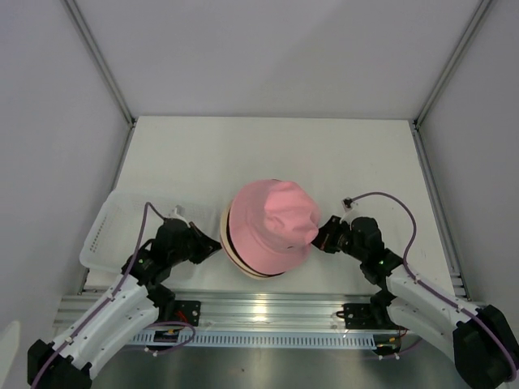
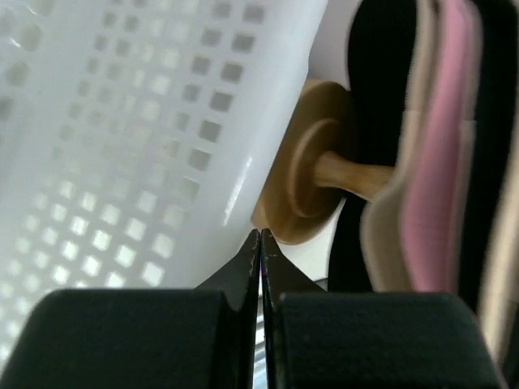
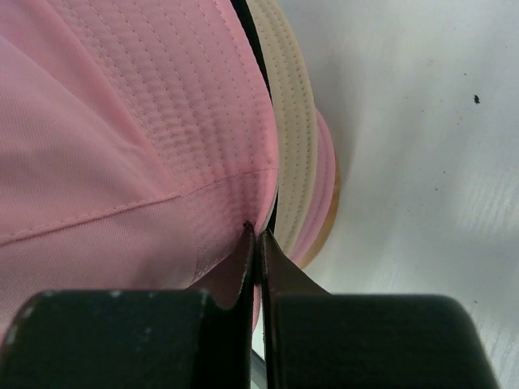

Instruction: Stack the hats

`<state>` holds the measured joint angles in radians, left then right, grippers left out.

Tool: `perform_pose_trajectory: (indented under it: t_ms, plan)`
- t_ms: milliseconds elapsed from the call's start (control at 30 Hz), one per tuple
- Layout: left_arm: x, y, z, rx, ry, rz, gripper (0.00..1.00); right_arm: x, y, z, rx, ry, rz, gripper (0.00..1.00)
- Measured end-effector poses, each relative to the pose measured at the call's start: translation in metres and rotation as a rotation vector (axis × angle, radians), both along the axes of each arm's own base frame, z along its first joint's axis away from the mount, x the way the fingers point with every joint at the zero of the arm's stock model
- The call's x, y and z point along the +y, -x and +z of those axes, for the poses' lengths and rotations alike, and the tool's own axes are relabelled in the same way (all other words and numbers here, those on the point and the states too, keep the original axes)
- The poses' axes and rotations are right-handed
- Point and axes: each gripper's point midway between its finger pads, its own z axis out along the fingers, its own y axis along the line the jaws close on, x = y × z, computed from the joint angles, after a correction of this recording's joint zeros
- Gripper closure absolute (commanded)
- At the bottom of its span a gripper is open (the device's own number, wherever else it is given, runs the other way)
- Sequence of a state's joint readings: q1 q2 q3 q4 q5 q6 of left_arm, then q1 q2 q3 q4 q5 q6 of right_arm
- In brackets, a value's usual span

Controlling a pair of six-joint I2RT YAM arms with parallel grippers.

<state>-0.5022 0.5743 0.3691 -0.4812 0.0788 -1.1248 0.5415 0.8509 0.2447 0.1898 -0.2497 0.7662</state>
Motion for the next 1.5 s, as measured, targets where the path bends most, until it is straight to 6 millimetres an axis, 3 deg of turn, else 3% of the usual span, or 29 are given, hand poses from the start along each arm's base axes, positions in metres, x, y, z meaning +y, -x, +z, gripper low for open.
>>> perform_pose_trajectory:
  t_ms: [167,333,400,433,500,533,633,700,900,1000,1133,1367,1500]
  plan:
    - [0.001,0.005,-0.017,0.053,-0.037,-0.018,0.99,-0.002,0.000,0.001,-0.007,0.012,-0.004,1.00]
    - [0.015,0.006,-0.007,0.043,-0.117,-0.005,0.94,-0.010,0.000,0.011,-0.026,0.079,-0.005,0.94]
    - [0.021,0.002,0.017,-0.006,-0.146,0.004,0.82,-0.011,0.000,0.014,-0.030,0.105,0.001,0.92]
    - [0.023,-0.002,0.030,-0.038,-0.155,0.009,0.72,-0.012,0.001,0.015,-0.029,0.113,0.005,0.92]
    - [0.027,-0.010,0.068,-0.126,-0.172,0.015,0.63,-0.013,0.001,0.018,-0.029,0.129,0.013,0.91]
    - [0.028,-0.014,0.087,-0.175,-0.174,0.016,0.52,-0.013,0.002,0.018,-0.028,0.135,0.015,0.90]
    - [0.029,-0.022,0.133,-0.299,-0.178,0.004,0.37,-0.014,0.002,0.019,-0.029,0.149,0.023,0.90]
    - [0.025,-0.025,0.149,-0.354,-0.175,-0.021,0.36,-0.014,0.003,0.020,-0.026,0.154,0.025,0.90]
    - [-0.007,-0.042,0.143,-0.368,-0.139,-0.178,0.37,-0.014,0.004,0.020,-0.028,0.164,0.042,0.91]
    - [-0.021,-0.053,0.124,-0.348,-0.089,-0.236,0.39,-0.013,0.004,0.020,-0.030,0.172,0.052,0.92]
    - [-0.024,-0.056,0.102,-0.317,-0.031,-0.274,0.41,-0.011,0.003,0.023,-0.029,0.182,0.068,0.92]
    - [-0.045,-0.058,0.124,-0.409,0.079,-0.382,0.44,-0.007,0.001,0.021,-0.019,0.185,0.090,0.93]
    - [-0.050,-0.058,0.125,-0.421,0.112,-0.408,0.46,-0.006,0.001,0.019,-0.014,0.186,0.095,0.93]
